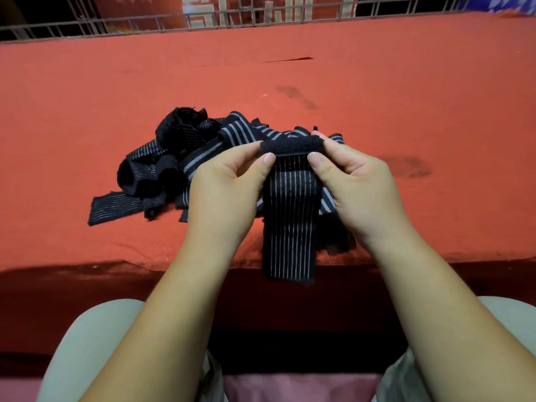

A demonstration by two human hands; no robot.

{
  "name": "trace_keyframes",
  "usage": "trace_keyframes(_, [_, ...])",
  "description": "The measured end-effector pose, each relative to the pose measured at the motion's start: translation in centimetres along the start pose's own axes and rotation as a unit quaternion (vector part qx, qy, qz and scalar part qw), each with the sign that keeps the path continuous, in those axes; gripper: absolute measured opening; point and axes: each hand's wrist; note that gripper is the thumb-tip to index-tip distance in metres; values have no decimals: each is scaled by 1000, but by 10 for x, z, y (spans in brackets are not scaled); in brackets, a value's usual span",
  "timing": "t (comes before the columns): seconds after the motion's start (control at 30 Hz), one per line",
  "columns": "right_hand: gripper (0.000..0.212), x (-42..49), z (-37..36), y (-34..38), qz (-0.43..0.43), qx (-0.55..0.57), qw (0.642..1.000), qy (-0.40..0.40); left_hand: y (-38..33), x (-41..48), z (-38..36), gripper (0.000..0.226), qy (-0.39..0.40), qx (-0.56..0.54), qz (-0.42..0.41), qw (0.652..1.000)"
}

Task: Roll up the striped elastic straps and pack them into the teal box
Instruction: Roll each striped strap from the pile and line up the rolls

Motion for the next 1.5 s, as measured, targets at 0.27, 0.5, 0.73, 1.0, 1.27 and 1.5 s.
trace_keyframes(0.27, [39,-1,0,3,5,3,1000,6,3,4,-1,20,-19,-58,32,998])
trace_keyframes(0.5, [33,-1,3,4,-32,79,996,25,6,11,4,19,26,-60,30,997])
trace_keyframes(0.73, [33,-1,4,6,-22,95,995,31,9,13,8,29,76,-26,17,997])
trace_keyframes(1.0, [25,-2,7,13,-60,103,991,56,4,9,10,28,81,-41,13,996])
trace_keyframes(1.27, [27,-1,11,11,-51,76,995,40,2,8,9,24,73,-49,42,995])
trace_keyframes(1.5, [41,-2,12,10,-33,62,996,57,2,7,9,21,64,-54,32,996])
Point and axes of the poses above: each hand's wrist, its own x-axis towards the middle knuckle, its own z-axis out of the back of the hand, y = z × x, and after that the axes turned 8 degrees about -y, right-handed
